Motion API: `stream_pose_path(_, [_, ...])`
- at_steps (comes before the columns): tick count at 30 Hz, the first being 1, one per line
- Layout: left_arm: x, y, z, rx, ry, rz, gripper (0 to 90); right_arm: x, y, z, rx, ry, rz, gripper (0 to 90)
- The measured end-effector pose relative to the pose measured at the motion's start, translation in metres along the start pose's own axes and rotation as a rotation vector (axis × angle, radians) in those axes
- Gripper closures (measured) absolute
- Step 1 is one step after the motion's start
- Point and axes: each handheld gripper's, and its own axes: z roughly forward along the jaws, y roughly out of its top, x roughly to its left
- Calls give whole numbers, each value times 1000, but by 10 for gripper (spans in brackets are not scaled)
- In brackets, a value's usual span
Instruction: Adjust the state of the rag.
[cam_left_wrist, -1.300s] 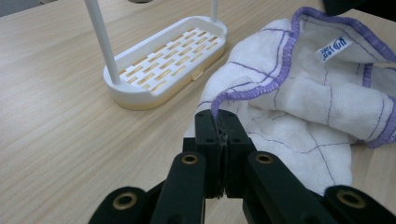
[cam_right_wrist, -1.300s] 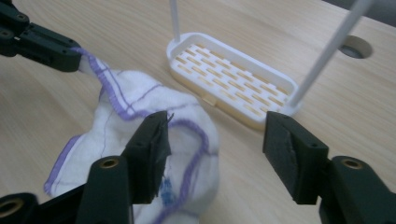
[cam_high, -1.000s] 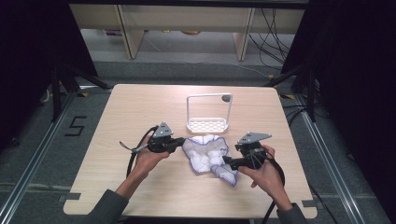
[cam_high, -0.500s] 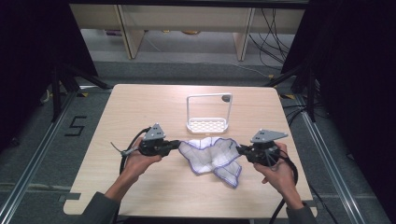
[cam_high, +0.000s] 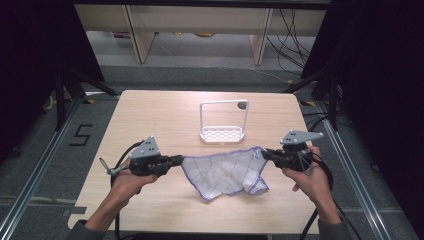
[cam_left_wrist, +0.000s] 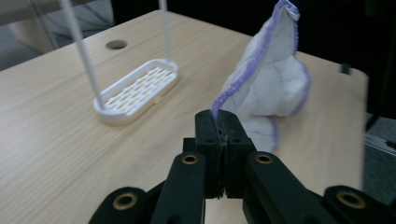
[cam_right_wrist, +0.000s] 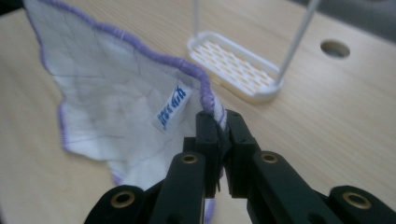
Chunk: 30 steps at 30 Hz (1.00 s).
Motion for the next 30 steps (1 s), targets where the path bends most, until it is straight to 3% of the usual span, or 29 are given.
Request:
stream_pose_path(1, [7,-3,10,19,23,-9,877,-6,-3,13,36,6,47,866])
stream_pose_path(3, [19,-10,30,69,57,-11,876,-21,-7,40,81,-1,72,866])
stream_pose_path(5, [31,-18,50,99,85,-24,875,-32,-10,65,119,-20,78,866])
stream_pose_path(6, [31,-18,50,99,85,-24,875,-32,-10,65,119,-20,78,866])
stream_pose_path(7, [38,-23,61,132,84,-34,875,-36,-11,76,155,-28,73,865])
stream_pose_path(8, [47,-31,72,177,102,-31,874,-41,-12,96,227,-56,58,864])
stream_pose_path(9, [50,-36,78,179,103,-56,874,-43,-13,103,231,-73,46,863])
stream_pose_path(11, [53,-39,82,196,103,-58,869,-45,-14,114,290,-69,55,860])
stream_pose_path(13, [55,-44,87,210,125,-52,856,-45,-15,119,310,-71,62,854])
stream_pose_path(14, [53,-44,85,208,130,-55,747,-48,-17,124,326,-95,69,773])
stream_pose_path(16, [50,-41,78,189,138,-48,671,-50,-16,122,304,-146,72,623])
stream_pose_path(17, [50,-41,78,189,138,-48,633,-50,-16,122,304,-146,72,623])
stream_pose_path(18, [43,-36,64,167,164,-39,566,-49,-12,107,255,-175,86,533])
stream_pose_path(20, [31,-32,48,132,169,-28,524,-46,-10,88,207,-195,88,493])
stream_pose_path(21, [31,-32,48,132,169,-28,523,-46,-10,88,207,-195,88,493])
stream_pose_path(22, [12,-32,35,107,121,-17,523,-38,-12,63,153,-151,81,464])
stream_pose_path(23, [12,-32,35,107,121,-17,524,-32,-13,54,151,-126,94,461])
stream_pose_path(24, [-12,-37,28,103,60,6,526,-24,-18,43,124,-82,89,457])
stream_pose_path(27, [-42,-49,31,132,-9,32,540,-1,-32,26,116,-40,93,459])
stream_pose_path(28, [-42,-49,31,132,-9,32,540,-1,-32,26,116,-40,93,459])
stream_pose_path(29, [-57,-55,39,155,-41,52,539,13,-47,20,120,-10,95,456])
stream_pose_path(30, [-57,-55,39,155,-41,52,539,19,-51,19,121,-15,104,456])
